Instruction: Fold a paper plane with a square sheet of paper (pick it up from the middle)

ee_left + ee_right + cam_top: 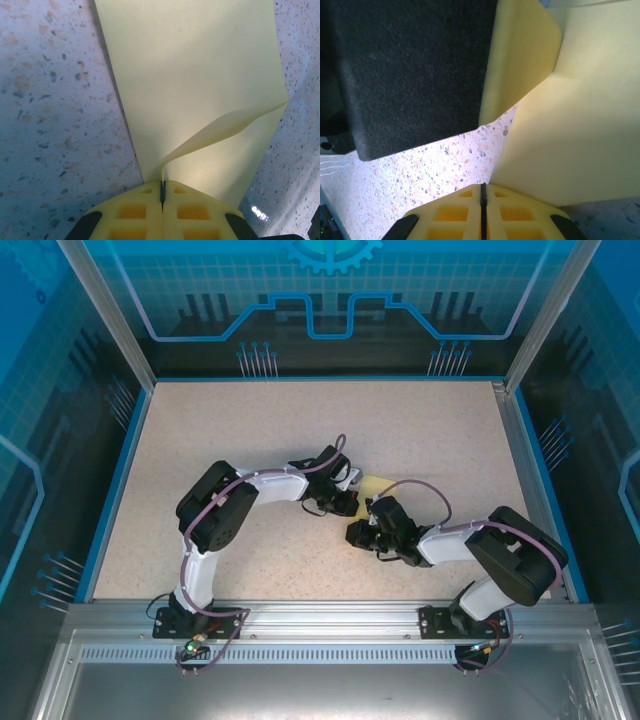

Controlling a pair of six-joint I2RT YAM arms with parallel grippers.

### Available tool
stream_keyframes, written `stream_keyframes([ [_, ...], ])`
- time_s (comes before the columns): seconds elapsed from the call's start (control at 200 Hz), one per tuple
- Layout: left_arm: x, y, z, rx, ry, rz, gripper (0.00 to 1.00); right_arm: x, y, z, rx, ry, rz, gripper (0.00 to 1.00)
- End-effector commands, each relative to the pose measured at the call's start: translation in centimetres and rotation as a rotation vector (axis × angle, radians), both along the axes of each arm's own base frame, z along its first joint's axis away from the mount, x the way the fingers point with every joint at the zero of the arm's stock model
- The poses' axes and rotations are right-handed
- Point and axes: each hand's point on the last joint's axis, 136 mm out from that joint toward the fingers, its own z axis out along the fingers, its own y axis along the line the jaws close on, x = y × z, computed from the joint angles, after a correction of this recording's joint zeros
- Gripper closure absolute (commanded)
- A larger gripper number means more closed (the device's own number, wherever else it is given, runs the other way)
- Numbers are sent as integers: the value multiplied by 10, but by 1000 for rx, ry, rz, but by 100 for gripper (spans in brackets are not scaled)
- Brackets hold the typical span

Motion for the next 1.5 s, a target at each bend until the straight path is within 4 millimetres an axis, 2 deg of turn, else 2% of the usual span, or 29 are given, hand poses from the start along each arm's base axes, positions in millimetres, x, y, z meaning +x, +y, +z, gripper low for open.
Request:
stream_keyframes([
  [0.0,-37,66,-94,326,146,21,95,-3,3,-13,-30,33,28,91],
  [0.18,-37,68,-96,329,152,22,95,-15,7,-18,-121,38,112,90],
  [0.375,-38,68,-98,332,159,20,95,-28,1,-28,-182,72,148,90],
  [0.535,-37,68,-98,334,159,19,95,-30,7,-11,-169,41,183,90],
  [0.655,-37,68,-97,330,158,17,95,-18,1,9,-82,3,128,90],
  [0.795,-38,67,-95,324,160,14,95,3,-25,24,-48,-26,23,90],
  [0.96,-39,66,-95,322,162,12,95,23,-50,30,-49,-35,-70,90],
  [1.13,-38,65,-96,317,168,10,95,36,-49,26,-40,-25,-71,90],
  [1.27,-39,67,-97,327,165,4,95,39,-45,13,-58,3,-53,91],
  [1.496,-40,69,-98,334,165,1,95,33,-65,-8,-154,60,-76,90],
])
